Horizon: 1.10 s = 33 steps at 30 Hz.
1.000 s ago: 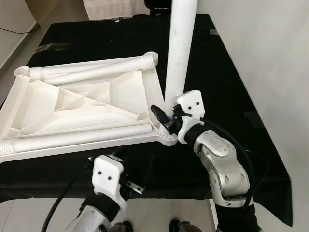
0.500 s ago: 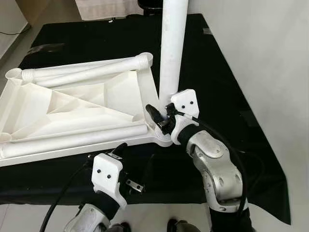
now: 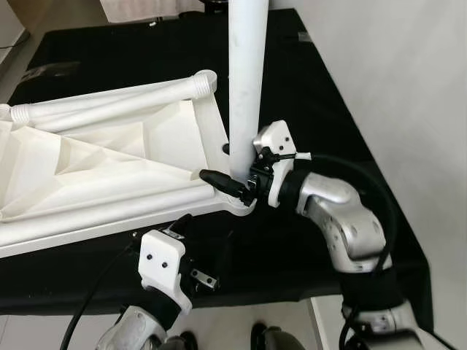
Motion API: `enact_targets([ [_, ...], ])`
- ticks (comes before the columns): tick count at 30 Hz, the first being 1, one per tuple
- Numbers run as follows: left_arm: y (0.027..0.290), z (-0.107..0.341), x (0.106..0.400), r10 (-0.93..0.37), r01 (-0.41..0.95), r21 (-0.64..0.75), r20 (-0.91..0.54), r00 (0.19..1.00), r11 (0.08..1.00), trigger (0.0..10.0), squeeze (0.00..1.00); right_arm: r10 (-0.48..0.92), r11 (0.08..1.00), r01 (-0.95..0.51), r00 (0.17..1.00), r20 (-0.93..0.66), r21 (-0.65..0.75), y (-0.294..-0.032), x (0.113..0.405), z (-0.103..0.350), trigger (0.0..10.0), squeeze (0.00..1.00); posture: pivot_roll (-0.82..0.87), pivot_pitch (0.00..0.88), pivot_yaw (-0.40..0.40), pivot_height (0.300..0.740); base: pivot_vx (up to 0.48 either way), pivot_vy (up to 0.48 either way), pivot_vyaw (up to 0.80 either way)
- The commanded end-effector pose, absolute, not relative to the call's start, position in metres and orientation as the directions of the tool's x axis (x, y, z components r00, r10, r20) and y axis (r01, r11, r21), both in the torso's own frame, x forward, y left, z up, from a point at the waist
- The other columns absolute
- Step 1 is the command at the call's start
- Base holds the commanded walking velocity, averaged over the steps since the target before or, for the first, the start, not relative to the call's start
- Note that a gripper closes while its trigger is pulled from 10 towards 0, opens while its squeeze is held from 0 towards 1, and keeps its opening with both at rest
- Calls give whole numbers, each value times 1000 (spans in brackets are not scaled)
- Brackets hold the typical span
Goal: Building children table
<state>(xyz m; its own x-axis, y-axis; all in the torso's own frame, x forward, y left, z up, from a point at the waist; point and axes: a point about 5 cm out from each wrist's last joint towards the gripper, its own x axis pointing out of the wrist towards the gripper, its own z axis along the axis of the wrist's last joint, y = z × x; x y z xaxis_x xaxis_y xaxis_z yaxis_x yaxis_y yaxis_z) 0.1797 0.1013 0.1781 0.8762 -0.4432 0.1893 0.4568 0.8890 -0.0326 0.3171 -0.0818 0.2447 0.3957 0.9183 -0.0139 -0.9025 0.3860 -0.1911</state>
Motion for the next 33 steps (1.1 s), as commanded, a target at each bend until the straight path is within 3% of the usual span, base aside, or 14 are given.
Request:
enact_targets([
  [1, 101, 175, 178, -440, 452, -35, 169, 882, 891, 10000, 0, 948, 312, -931, 319, -10, -192, -74, 313, 243, 10000, 0, -5, 283, -20, 740, 0, 0, 0],
  [3, 101, 175, 177, -441, 452, -35, 168, 882, 891, 10000, 0, 973, 220, -953, 230, -22, -209, -80, 319, 251, 10000, 0, 2, 285, -20, 740, 0, 0, 0],
  [8, 100, 176, 176, -442, 453, -35, 168, 881, 891, 10000, 0, 982, 178, -957, 188, -22, -229, -83, 331, 261, 10000, 0, 10, 289, -18, 740, 0, 0, 0],
  [9, 100, 176, 176, -442, 453, -35, 168, 881, 891, 10000, 0, 986, 155, -961, 165, -25, -228, -83, 335, 264, 7176, 0, 10, 290, -19, 740, 0, 0, 0],
  [11, 100, 176, 175, -442, 454, -35, 168, 881, 891, 10000, 0, 988, 140, -964, 150, -28, -226, -83, 338, 265, 7176, 0, 12, 291, -20, 740, 0, 0, 0],
  [12, 100, 176, 175, -442, 454, -35, 169, 881, 890, 10000, 0, 991, 119, -968, 131, -37, -223, -83, 338, 265, 0, 0, 20, 294, -25, 740, 0, 0, 0],
  [16, 99, 180, 171, -444, 454, -18, 184, 877, 891, 10000, 0, 995, 3, -975, 25, -95, -220, -88, 339, 262, 0, 0, 19, 296, -28, 740, 0, 0, 0],
  [21, 99, 182, 170, -439, 448, -5, 192, 878, 894, 10000, 0, 992, -17, -978, 9, -124, -209, -93, 340, 254, 0, 0, 16, 300, -31, 740, 0, 0, 0],
  [24, 99, 182, 169, -431, 441, -4, 197, 880, 898, 10000, 0, 977, 114, -973, 146, -155, -203, -99, 344, 237, 0, 0, 13, 300, -38, 740, 0, 0, 0],
  [25, 99, 182, 169, -431, 441, -4, 197, 880, 898, 10000, 0, 977, 114, -973, 146, -155, -203, -99, 344, 237, 0, 0, 13, 300, -38, 740, 0, 0, 0],
  [27, 99, 182, 169, -430, 439, -3, 197, 881, 898, 10000, 0, 943, 247, -954, 277, -181, -172, -100, 346, 222, 0, 0, 8, 297, -53, 740, 0, 0, 0],
  [28, 100, 182, 168, -430, 439, -2, 196, 881, 899, 10000, 0, 800, 548, -823, 568, -192, -151, -98, 350, 205, 0, 0, 8, 293, -61, 740, 0, 0, 0],
  [29, 100, 182, 167, -430, 439, -1, 196, 881, 899, 10000, 0, 631, 734, -663, 747, -210, -149, -101, 350, 194, 0, 0, 8, 293, -61, 740, 0, 0, 0],
  [33, 102, 180, 166, -425, 433, 0, 188, 885, 901, 10000, 0, 472, 872, -490, 848, -241, -14, -102, 323, 180, 0, 0, -4, 286, -27, 740, 0, 0, 0],
])
